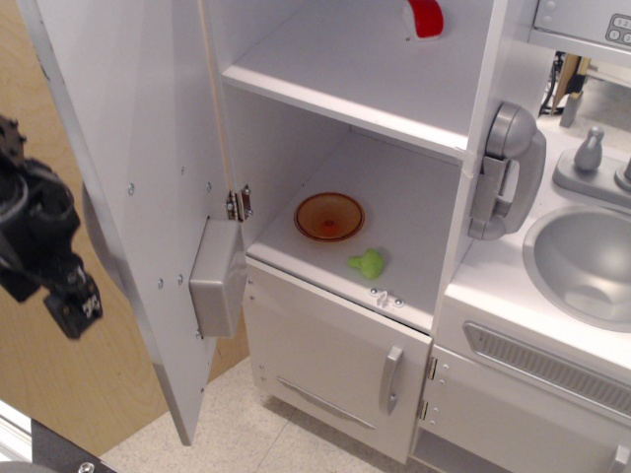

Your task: Close fridge

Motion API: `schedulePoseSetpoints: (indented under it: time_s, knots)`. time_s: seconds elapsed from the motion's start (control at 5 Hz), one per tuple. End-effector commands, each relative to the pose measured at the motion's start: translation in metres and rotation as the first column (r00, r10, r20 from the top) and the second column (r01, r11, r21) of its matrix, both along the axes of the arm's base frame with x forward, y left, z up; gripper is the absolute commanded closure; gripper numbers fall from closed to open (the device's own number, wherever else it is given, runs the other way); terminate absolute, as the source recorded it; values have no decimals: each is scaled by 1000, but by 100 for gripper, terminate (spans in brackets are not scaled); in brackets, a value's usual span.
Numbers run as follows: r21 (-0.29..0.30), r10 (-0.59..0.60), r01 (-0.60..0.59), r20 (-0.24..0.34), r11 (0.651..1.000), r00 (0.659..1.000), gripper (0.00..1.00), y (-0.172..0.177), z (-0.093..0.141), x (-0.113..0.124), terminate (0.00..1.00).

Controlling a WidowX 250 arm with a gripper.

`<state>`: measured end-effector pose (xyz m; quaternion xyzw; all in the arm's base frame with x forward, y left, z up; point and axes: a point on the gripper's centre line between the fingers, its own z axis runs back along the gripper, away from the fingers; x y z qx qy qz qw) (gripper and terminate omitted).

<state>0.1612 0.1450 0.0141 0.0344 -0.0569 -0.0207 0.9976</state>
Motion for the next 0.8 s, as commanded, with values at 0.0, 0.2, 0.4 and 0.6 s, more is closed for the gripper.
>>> schedulePoseSetpoints:
  time_s: [0.0,0.2,0.4,0.6]
  knots:
    - [26,16,-16,-4,1000,1000,0,3,13,13,0]
    - [3,-4,4,-46,1000,999,0,-16,10,16,0]
    - [-18,-4,3,-62,1000,998,0,-38,11,17,0]
    - [-46,-9,6,-59,999,998,0,-73,15,19,0]
